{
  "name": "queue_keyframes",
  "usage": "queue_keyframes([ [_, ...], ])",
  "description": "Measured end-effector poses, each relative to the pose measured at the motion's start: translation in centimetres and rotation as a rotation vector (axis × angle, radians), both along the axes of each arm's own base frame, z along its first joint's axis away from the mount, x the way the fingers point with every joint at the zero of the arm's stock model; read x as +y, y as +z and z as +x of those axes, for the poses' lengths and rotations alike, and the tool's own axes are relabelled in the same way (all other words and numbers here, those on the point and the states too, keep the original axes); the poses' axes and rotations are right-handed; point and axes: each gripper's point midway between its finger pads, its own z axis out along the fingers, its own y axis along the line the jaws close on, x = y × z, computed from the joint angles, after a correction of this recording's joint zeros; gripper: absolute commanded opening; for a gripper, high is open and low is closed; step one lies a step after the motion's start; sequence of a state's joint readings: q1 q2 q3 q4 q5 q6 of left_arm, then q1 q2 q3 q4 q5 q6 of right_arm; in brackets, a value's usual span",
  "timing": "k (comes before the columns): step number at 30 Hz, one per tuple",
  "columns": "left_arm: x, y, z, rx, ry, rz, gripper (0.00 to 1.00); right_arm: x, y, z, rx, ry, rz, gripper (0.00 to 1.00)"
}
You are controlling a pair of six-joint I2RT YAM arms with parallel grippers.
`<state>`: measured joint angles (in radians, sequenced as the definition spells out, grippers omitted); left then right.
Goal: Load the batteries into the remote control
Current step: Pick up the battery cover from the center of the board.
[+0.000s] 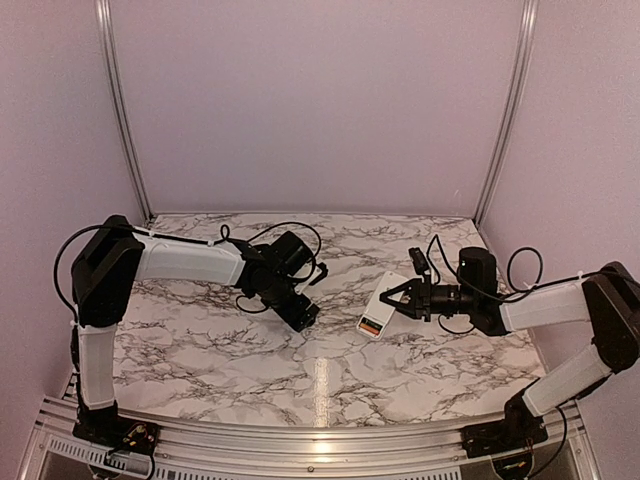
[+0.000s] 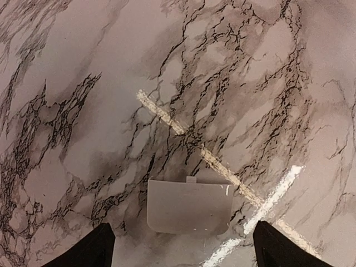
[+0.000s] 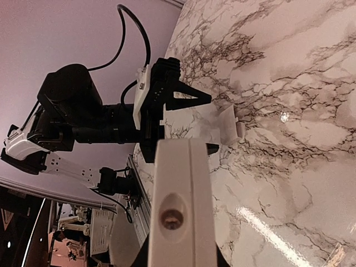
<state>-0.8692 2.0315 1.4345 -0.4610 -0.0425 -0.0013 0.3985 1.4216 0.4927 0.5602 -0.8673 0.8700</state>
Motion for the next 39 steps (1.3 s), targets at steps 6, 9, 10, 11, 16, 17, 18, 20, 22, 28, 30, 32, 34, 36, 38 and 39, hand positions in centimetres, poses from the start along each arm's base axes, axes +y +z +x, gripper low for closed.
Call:
queue_keyframes([
  [6, 0.6, -2.3, 0.7, 0.033, -0.016, 0.036, 0.8, -0.1, 0.0, 0.1, -0.002, -0.007, -0.003, 0.0],
  [9, 0.8, -2.8, 0.8, 0.042, -0.021, 0.044, 0.79, -0.1, 0.0, 0.2, -0.004, -0.008, -0.004, 0.0],
  [10, 0.8, -2.8, 0.8, 0.039, -0.026, 0.045, 0.78, -0.1, 0.0, 0.2, -0.004, -0.009, -0.004, 0.0],
  [11, 0.8, -2.8, 0.9, 0.037, -0.029, 0.046, 0.77, -0.1, 0.0, 0.2, -0.004, -0.009, -0.004, 0.0],
  [16, -0.2, -2.8, 1.6, 0.024, -0.06, 0.045, 0.72, -0.1, 0.0, 0.2, -0.004, -0.01, -0.004, 0.0],
  [17, -0.4, -2.8, 1.7, 0.023, -0.066, 0.044, 0.7, -0.1, 0.0, 0.2, -0.004, -0.01, -0.004, 0.0],
  [18, -0.7, -2.8, 1.8, 0.023, -0.078, 0.04, 0.67, -0.1, 0.0, 0.2, -0.004, -0.009, -0.004, 0.0],
  [20, -1.2, -2.8, 1.9, 0.026, -0.093, 0.032, 0.61, -0.1, 0.0, 0.2, -0.005, -0.01, -0.004, 0.0],
  [22, -1.4, -2.8, 1.9, 0.027, -0.104, 0.029, 0.56, -0.2, -0.1, 0.2, -0.005, -0.009, -0.006, 0.0],
  [28, -1.3, -2.9, 1.6, 0.037, -0.102, 0.023, 0.64, -0.2, -0.2, 0.3, 0.0, -0.017, -0.011, 0.0],
  [30, -0.8, -2.9, 1.1, 0.05, -0.096, 0.024, 0.72, -0.2, -0.2, 0.3, 0.0, -0.02, -0.009, 0.0],
  [32, -0.2, -2.9, 0.5, 0.063, -0.085, 0.028, 0.74, -0.2, -0.1, 0.4, -0.005, -0.023, -0.005, 0.0],
  [34, 0.2, -2.9, 0.2, 0.067, -0.082, 0.035, 0.72, -0.2, 0.0, 0.5, -0.007, -0.024, -0.002, 0.0],
  [36, 0.4, -2.9, 0.1, 0.068, -0.078, 0.037, 0.67, -0.2, 0.0, 0.6, -0.006, -0.026, 0.0, 0.0],
  [38, 0.4, -2.9, 0.1, 0.068, -0.076, 0.036, 0.62, -0.1, -0.2, 0.6, -0.002, -0.028, -0.001, 0.0],
  [39, 0.4, -2.9, 0.1, 0.069, -0.074, 0.035, 0.61, -0.2, -0.3, 0.7, 0.001, -0.029, -0.002, 0.0],
])
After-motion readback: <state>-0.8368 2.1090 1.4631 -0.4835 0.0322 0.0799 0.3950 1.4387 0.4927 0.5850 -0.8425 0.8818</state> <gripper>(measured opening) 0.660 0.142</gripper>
